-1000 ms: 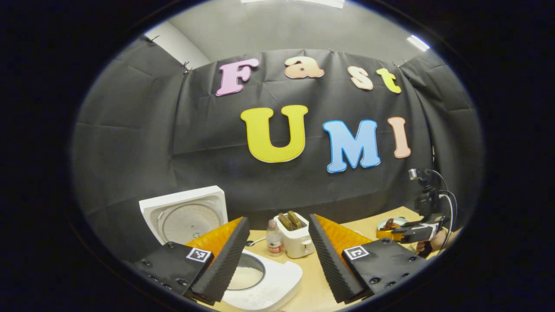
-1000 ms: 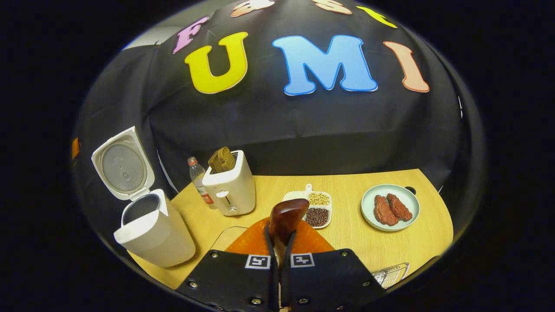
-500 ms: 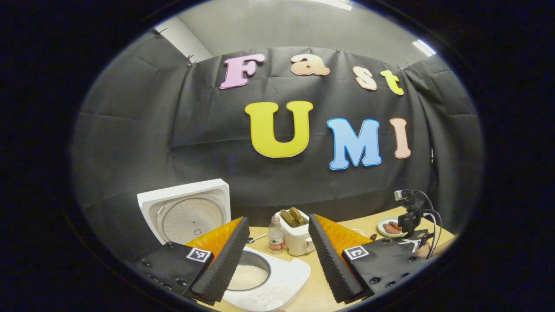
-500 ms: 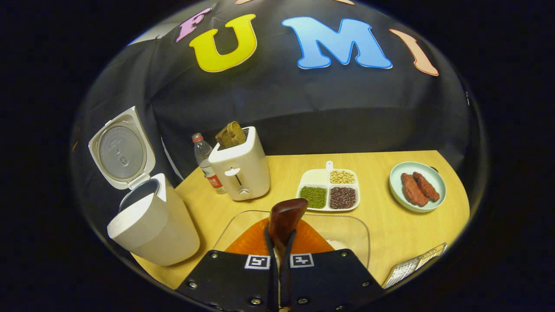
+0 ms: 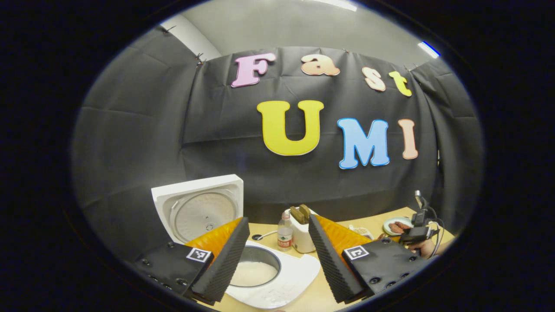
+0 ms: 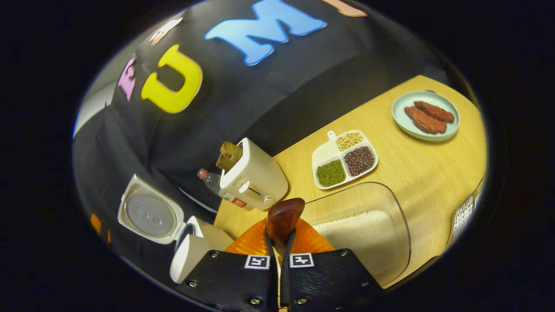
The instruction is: Close the left gripper, press the button to open the rice cooker; take a wooden spoon from the chopstick holder with the right hand, scoop a spoonful of rice and pour it into the rice cooker, then put the wooden spoon back into the chopstick holder.
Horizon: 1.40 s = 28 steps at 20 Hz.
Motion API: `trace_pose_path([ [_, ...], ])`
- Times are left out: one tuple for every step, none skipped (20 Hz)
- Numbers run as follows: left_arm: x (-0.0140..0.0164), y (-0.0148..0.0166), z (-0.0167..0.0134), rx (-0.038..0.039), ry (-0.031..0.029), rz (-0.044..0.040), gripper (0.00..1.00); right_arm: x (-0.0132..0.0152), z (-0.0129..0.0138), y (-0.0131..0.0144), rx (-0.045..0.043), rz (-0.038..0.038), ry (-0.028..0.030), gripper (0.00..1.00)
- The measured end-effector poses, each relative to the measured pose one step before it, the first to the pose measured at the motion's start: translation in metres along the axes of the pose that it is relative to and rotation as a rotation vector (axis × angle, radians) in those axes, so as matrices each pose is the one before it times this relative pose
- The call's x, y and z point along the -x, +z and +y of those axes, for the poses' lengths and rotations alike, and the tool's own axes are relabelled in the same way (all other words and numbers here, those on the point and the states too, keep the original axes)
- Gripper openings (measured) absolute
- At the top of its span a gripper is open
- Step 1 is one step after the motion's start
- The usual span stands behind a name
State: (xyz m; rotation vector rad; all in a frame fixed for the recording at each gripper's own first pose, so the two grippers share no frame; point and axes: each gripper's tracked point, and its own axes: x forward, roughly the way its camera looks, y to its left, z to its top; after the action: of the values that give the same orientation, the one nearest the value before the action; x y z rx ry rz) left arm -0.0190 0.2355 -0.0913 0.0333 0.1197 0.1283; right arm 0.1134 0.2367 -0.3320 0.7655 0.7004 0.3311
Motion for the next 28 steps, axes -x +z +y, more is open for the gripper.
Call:
trace_pose_path([
  [-0.00069, 0.00079, 0.00226, 0.00393, 0.00276, -0.00071, 0.95, 0.00642, -0.00333, 0.0093, -0.07554, -0.01552, 0.01512, 0.03],
  [0.0011, -0.00081, 0.00095, 0.00503, 0.00137, -0.00143, 0.95, 0.00803, -0.00319, 0.00779, -0.07087, -0.01484, 0.01187, 0.03],
  [-0.00025, 0.00164, 0.00084, 0.00015, 0.00031, -0.00489, 0.96, 0.00833, -0.00162, 0.01052, -0.05497, -0.02506, 0.01219, 0.02],
  [0.00026, 0.00217, 0.00152, -0.00538, 0.00199, -0.00751, 0.95, 0.007, 0.00038, 0.01072, -0.04869, -0.0252, 0.01572, 0.03],
  [-0.00098, 0.00264, -0.00043, -0.00663, -0.00263, -0.00903, 0.95, 0.00884, 0.00222, 0.00943, -0.04593, -0.01661, 0.02009, 0.02],
  [0.00037, 0.00053, -0.00242, -0.00364, -0.00911, 0.00005, 0.95, 0.00459, 0.0063, 0.00478, -0.03732, -0.01342, 0.02513, 0.02],
  [-0.00036, 0.00004, -0.00376, 0.00105, -0.01435, -0.00039, 0.96, 0.00507, 0.00693, 0.00598, -0.02695, -0.01049, 0.02481, 0.03],
  [-0.00016, 0.00022, -0.00471, 0.00188, -0.01777, -0.00083, 0.96, 0.00735, 0.00641, 0.00325, -0.01872, -0.00877, 0.01962, 0.03],
  [-0.00026, -0.00036, -0.003, -0.00141, -0.01123, 0.0004, 0.96, 0.00432, 0.00713, 0.00255, -0.01316, -0.00313, 0.01793, 0.03],
  [-0.00139, -0.00137, -0.00125, -0.00153, -0.0072, 0.00092, 0.95, 0.00515, 0.0084, 0.00157, -0.00969, -0.00314, 0.01681, 0.02],
  [-0.00064, -0.00011, -0.00151, -0.00079, -0.00636, 0.0023, 0.95, 0.00456, 0.00773, 0.00082, -0.00962, -0.00294, 0.01533, 0.03],
  [0.00025, -0.0011, -0.0033, -0.00071, -0.00777, -0.00052, 0.95, 0.00251, 0.00962, -0.00191, -0.00271, -0.00053, 0.01396, 0.03],
  [-0.00072, 0.00081, -0.00199, -0.00274, -0.007, -0.00057, 0.96, 0.00166, 0.00987, -0.00225, 0.007, 0.00479, 0.01372, 0.02],
  [-0.00057, 0.00014, -0.0021, -0.00176, -0.00878, -0.00405, 0.96, 0.00264, 0.01042, -0.00405, 0.01167, 0.00696, 0.01359, 0.02],
  [0.00063, -0.00071, -0.00302, -0.0081, -0.01588, -0.00166, 0.96, -0.0003, 0.00823, -0.00403, 0.00914, 0.01191, 0.00897, 0.02],
  [0.00115, -0.00058, -0.00018, -0.01448, -0.00962, -0.00353, 0.95, 0.00032, 0.00826, -0.00524, 0.00749, 0.00903, 0.00774, 0.02],
  [0.00013, -0.001, 0.00057, -0.01194, -0.00906, 0.00025, 0.95, -0.00115, 0.00809, -0.00441, 0.00571, 0.01011, 0.01047, 0.02],
  [0.00284, -0.00056, -0.00007, -0.00623, -0.00549, 0.00244, 0.95, -0.00313, 0.00684, -0.00748, 0.00053, 0.01154, 0.0121, 0.02],
  [0.00129, 0.00005, 0.00271, -0.00304, -0.00006, 0.00062, 0.95, -0.00209, 0.00588, -0.0054, -0.00585, 0.01184, 0.01335, 0.02],
  [0.00228, -0.0019, 0.00239, -0.00221, 0.00118, 0.00159, 0.96, -0.00247, 0.00683, -0.0054, -0.00447, 0.01091, 0.00713, 0.02],
  [0.00073, -0.00332, 0.00202, -0.00505, -0.00197, 0.00591, 0.95, -0.0041, 0.00536, -0.00639, 0.00507, 0.01846, 0.00687, 0.02],
  [0.0028, -0.00369, 0.00225, -0.00921, -0.00339, 0.00883, 0.95, -0.004, 0.00583, -0.00742, 0.01612, 0.01376, 0.00599, 0.02],
  [0.00249, -0.00357, 0.00339, -0.00987, 0.00149, 0.00482, 0.95, -0.00487, 0.00605, -0.00775, 0.0175, 0.01923, 0.00843, 0.03],
  [0.00319, -0.00582, 0.00537, -0.00631, 0.00594, 0.00628, 0.95, -0.00545, 0.00854, -0.00874, 0.0147, 0.01905, 0.00891, 0.03],
  [0.0027, -0.00497, 0.0047, -0.0009, 0.00177, 0.00862, 0.95, -0.00687, 0.00496, -0.00631, 0.01317, 0.01785, 0.0073, 0.02],
  [0.00277, -0.0046, 0.00349, 0.00153, 0.00296, 0.00672, 0.96, -0.00772, 0.00605, -0.00798, 0.01312, 0.01947, 0.0055, 0.03],
  [0.00272, -0.00405, 0.00559, -0.0019, 0.00939, 0.00802, 0.96, -0.00703, 0.00623, -0.00729, 0.01356, 0.02178, 0.00665, 0.02],
  [0.00107, -0.0031, 0.00877, -0.00354, 0.01319, 0.00787, 0.96, -0.00694, 0.0074, -0.00712, 0.01469, 0.01833, 0.00745, 0.03],
])
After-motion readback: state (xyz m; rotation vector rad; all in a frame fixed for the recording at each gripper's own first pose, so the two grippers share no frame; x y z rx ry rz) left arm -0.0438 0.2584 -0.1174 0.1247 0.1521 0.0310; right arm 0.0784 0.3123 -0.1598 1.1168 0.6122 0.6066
